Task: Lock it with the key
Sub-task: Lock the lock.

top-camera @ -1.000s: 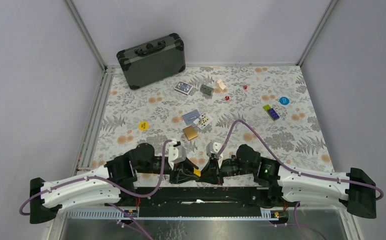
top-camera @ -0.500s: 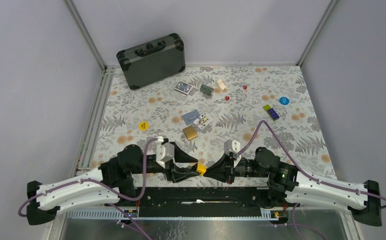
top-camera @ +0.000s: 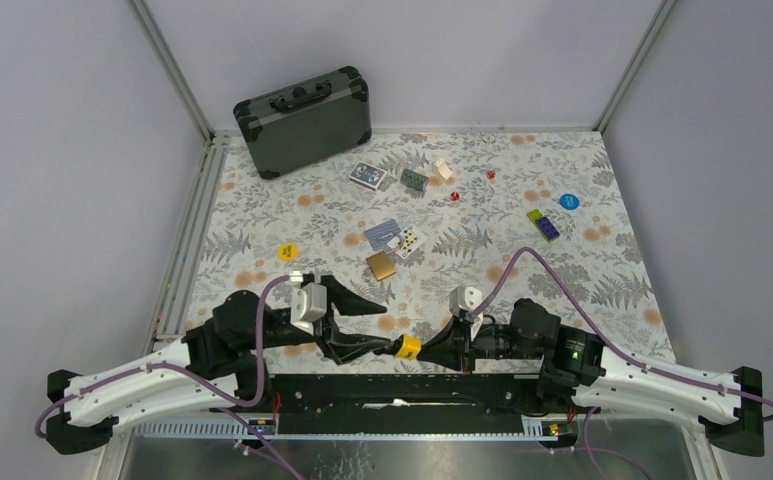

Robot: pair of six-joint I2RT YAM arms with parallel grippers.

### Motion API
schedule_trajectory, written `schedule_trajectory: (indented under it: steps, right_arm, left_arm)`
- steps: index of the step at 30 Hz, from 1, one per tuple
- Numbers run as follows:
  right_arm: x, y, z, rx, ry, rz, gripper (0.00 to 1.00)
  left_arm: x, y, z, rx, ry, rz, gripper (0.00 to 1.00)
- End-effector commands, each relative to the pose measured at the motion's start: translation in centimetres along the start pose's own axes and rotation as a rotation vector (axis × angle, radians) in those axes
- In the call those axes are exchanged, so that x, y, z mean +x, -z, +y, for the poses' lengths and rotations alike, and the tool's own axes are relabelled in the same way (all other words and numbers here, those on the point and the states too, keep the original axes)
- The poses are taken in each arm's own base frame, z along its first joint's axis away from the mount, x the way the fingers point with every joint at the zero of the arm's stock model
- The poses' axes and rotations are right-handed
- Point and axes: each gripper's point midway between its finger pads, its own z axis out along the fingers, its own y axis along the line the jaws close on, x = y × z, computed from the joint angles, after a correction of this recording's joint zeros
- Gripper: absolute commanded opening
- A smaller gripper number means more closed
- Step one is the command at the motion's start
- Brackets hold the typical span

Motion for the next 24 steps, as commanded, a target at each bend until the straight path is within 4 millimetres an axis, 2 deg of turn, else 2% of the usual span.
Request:
schedule_trajectory:
  steps: [1,5,9,19,24]
  right_arm:
    - [-3.5,0.1,0.4,-0.006,0.031,-0.117,0.0]
    - [-3.7,0.2,0.6,-0.011,0.032,-0.126,0.0]
    - [-3.9,0.4,0.6,-0.007,0.035,-0.138,0.0]
    - [-4.1,0.8,0.6,-0.002,0.041,-0.15,0.0]
    - [-4.1,0.7,0.6,-0.003,0.041,-0.151,0.0]
  left_arm:
    - [0.2,-0.6,-0.2,0.023,-0.007,0.031,0.55]
    - [2.1,-1.3,-0.9,0.081,0.017,0.11,0.5]
    - [2.9,-2.0,-1.2,0.116,0.026,0.148,0.43]
    - [2.9,-1.7,-1.0,0.099,0.013,0.143,0.35]
    - [2.6,-1.3,-0.9,0.084,0.01,0.133,0.33]
